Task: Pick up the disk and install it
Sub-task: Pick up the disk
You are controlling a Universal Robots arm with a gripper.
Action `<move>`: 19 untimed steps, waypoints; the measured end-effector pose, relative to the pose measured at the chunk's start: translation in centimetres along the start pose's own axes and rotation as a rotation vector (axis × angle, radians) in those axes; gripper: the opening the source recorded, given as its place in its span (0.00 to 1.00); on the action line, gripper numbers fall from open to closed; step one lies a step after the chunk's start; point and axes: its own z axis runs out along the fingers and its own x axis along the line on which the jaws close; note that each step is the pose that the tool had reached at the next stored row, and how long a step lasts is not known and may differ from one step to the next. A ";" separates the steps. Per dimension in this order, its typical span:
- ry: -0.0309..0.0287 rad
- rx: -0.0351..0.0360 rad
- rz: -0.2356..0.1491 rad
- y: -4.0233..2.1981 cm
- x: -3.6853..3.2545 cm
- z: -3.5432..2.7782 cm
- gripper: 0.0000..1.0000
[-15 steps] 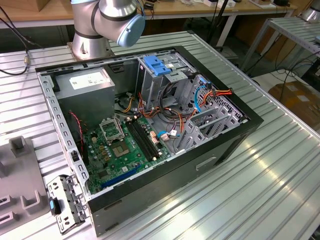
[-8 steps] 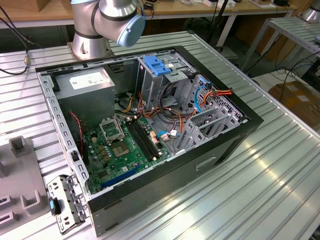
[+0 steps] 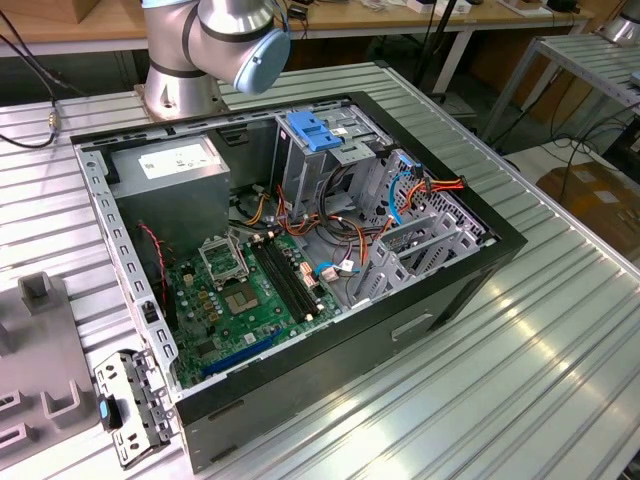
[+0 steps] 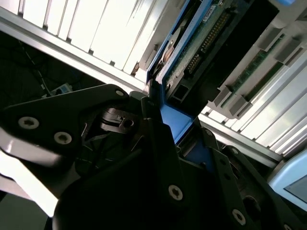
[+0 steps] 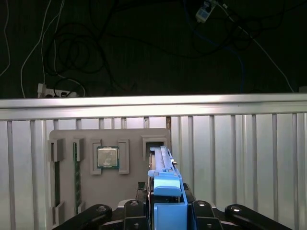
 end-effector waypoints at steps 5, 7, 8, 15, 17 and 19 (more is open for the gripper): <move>0.0000 0.0001 0.000 0.01 -0.01 -0.27 0.37; 0.0000 0.0000 0.000 0.01 -0.01 -0.41 0.37; -0.0001 0.0000 0.000 0.01 -0.01 -0.46 0.37; -0.0001 0.0000 0.000 0.01 -0.02 -0.80 0.37; 0.0000 -0.0001 0.000 0.01 -0.02 -0.89 0.37; -0.0001 0.0000 0.000 0.01 -0.03 -0.98 0.37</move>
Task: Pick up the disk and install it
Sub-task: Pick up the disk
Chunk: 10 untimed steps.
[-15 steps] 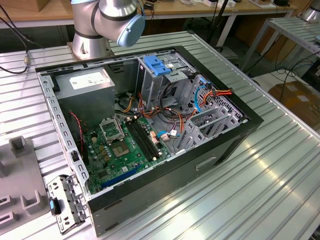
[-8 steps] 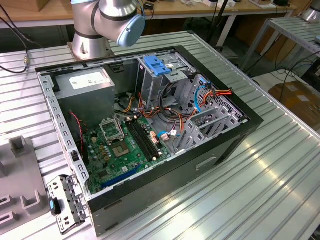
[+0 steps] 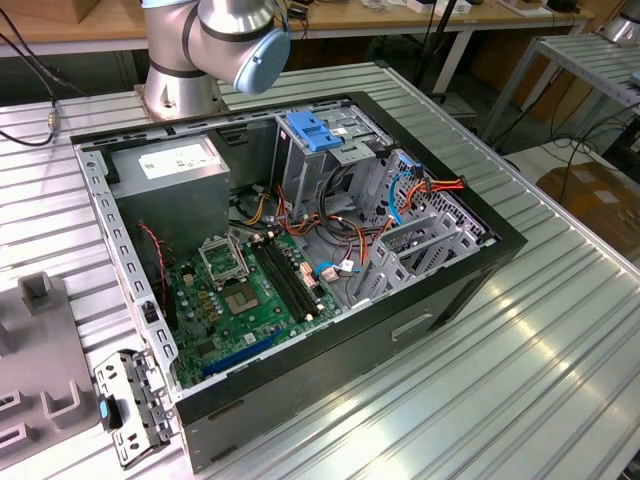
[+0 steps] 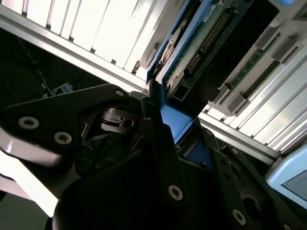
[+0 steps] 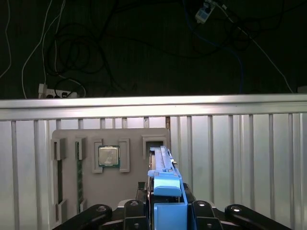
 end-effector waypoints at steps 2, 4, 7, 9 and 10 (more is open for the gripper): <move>0.0000 0.0000 0.000 0.00 0.00 -0.12 0.37; 0.0000 0.0000 0.000 0.00 0.00 -0.19 0.37; 0.0000 0.0000 0.000 0.00 -0.01 -0.34 0.37; 0.0000 0.0000 0.000 0.01 -0.01 -0.45 0.37; 0.0000 0.0000 0.000 0.01 -0.01 -0.49 0.37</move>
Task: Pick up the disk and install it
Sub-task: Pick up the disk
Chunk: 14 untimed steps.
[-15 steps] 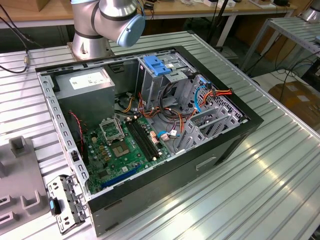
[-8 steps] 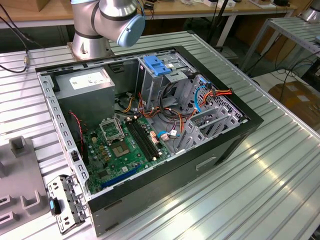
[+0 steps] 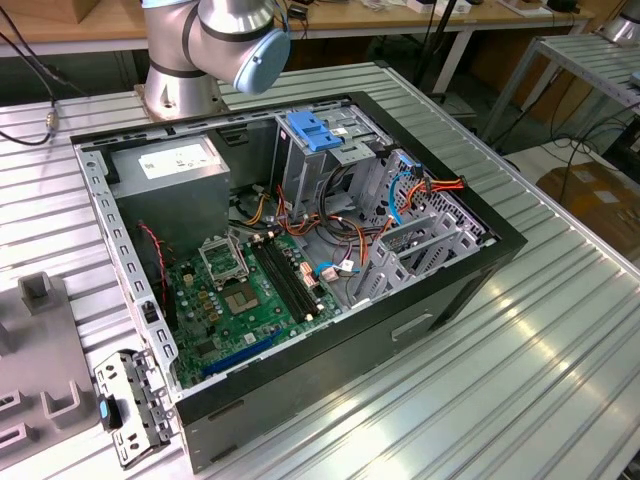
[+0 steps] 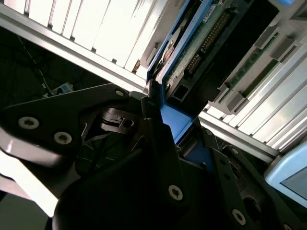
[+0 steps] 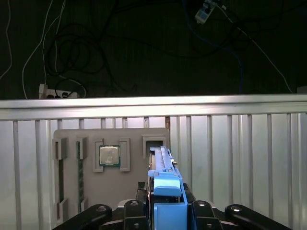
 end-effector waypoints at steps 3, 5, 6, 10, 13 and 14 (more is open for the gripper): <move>0.0000 -0.0001 0.000 0.00 0.00 -0.20 0.37; 0.0000 -0.0001 0.000 0.00 -0.01 -0.30 0.37; 0.0000 0.0000 0.000 0.00 -0.01 -0.35 0.37; 0.0000 0.0000 0.000 0.01 -0.01 -0.58 0.37; 0.0000 0.0000 0.000 0.01 -0.02 -0.76 0.37; 0.0000 -0.0001 0.000 0.01 -0.02 -0.81 0.37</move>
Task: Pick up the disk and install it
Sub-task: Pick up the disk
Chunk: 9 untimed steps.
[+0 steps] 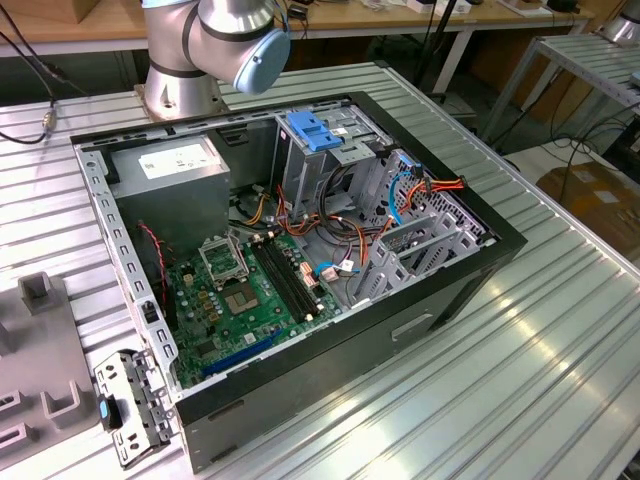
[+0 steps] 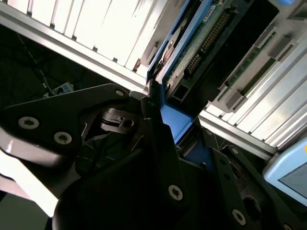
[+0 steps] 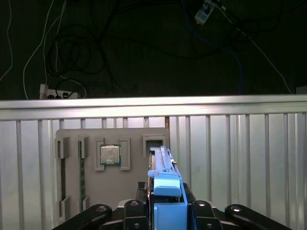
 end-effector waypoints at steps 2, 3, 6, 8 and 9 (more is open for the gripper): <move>0.0000 -0.0001 0.000 0.00 0.00 -0.13 0.37; 0.0000 -0.0001 0.000 0.00 -0.01 -0.22 0.37; 0.0000 -0.0001 0.000 0.01 -0.01 -0.45 0.37; -0.0001 -0.0001 0.000 0.01 -0.02 -0.62 0.37; 0.0000 -0.0001 0.000 0.01 -0.02 -0.68 0.37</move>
